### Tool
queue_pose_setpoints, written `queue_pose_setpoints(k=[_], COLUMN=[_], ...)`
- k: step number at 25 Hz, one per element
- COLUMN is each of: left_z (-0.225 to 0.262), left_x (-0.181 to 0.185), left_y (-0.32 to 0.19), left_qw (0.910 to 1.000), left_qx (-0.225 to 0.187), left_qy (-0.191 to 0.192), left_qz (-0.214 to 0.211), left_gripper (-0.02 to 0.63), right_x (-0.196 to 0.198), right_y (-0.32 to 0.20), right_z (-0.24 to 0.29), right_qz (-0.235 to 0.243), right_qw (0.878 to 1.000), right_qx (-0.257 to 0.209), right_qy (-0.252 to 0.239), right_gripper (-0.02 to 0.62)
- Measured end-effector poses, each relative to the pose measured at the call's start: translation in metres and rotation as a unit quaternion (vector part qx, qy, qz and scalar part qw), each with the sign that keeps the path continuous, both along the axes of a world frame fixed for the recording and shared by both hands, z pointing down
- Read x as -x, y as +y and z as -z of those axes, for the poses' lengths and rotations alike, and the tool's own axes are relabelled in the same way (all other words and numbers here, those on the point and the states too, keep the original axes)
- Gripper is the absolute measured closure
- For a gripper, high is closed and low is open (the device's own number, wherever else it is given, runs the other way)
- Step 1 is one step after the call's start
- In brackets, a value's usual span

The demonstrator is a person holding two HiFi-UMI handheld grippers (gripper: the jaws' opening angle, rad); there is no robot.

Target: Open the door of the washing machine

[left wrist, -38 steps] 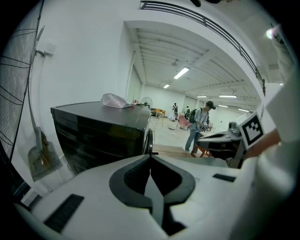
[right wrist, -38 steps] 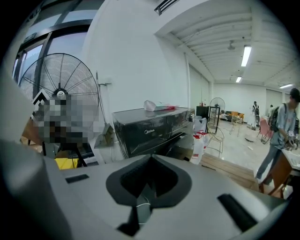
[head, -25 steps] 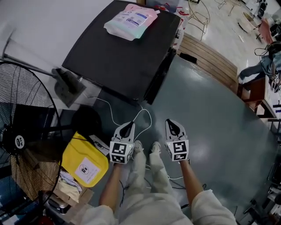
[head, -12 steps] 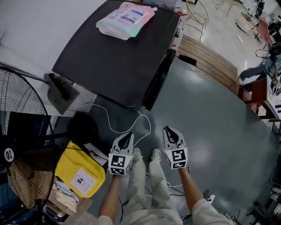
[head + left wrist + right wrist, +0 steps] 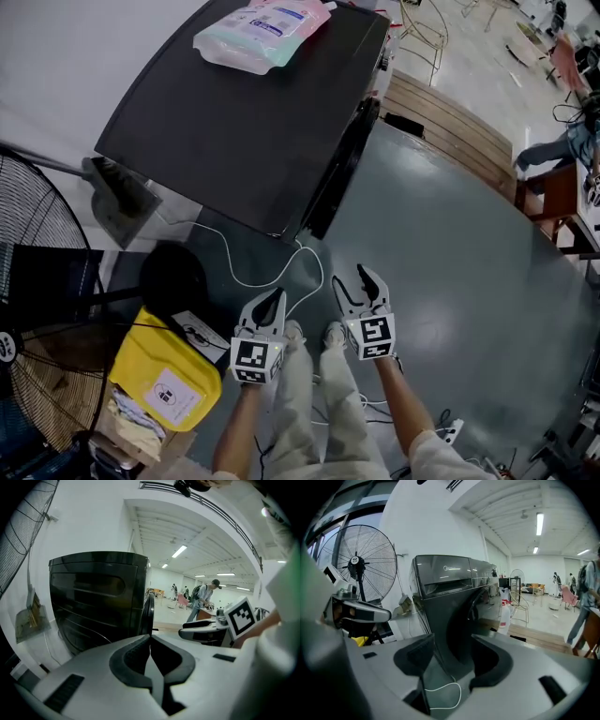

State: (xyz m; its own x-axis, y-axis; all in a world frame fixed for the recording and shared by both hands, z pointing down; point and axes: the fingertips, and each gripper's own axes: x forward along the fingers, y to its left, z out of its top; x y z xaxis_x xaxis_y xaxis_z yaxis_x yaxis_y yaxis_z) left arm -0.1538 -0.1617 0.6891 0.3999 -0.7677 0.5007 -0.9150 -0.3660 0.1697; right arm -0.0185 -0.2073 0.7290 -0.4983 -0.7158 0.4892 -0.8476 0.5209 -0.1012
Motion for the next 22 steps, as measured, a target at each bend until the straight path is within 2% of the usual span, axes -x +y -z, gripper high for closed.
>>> queue_pose_setpoints(k=[9,22], left_z=[-0.007,-0.021], left_x=[0.007,0.009], left_y=[-0.003,-0.006], left_qw=[1.0000,0.9999], left_qx=[0.001,0.011], left_qy=[0.001,0.006], left_qz=[0.007,0.008], left_gripper=[0.597,0.597], right_x=[0.022,0.045], right_y=[-0.046,-0.117], right_z=[-0.030,-0.066], right_qz=[-0.005,-0.030], right_qw=[1.000,0.999], right_qx=[0.005,0.030], right_qy=[0.001,0.025], right_gripper=[0.371,0.413])
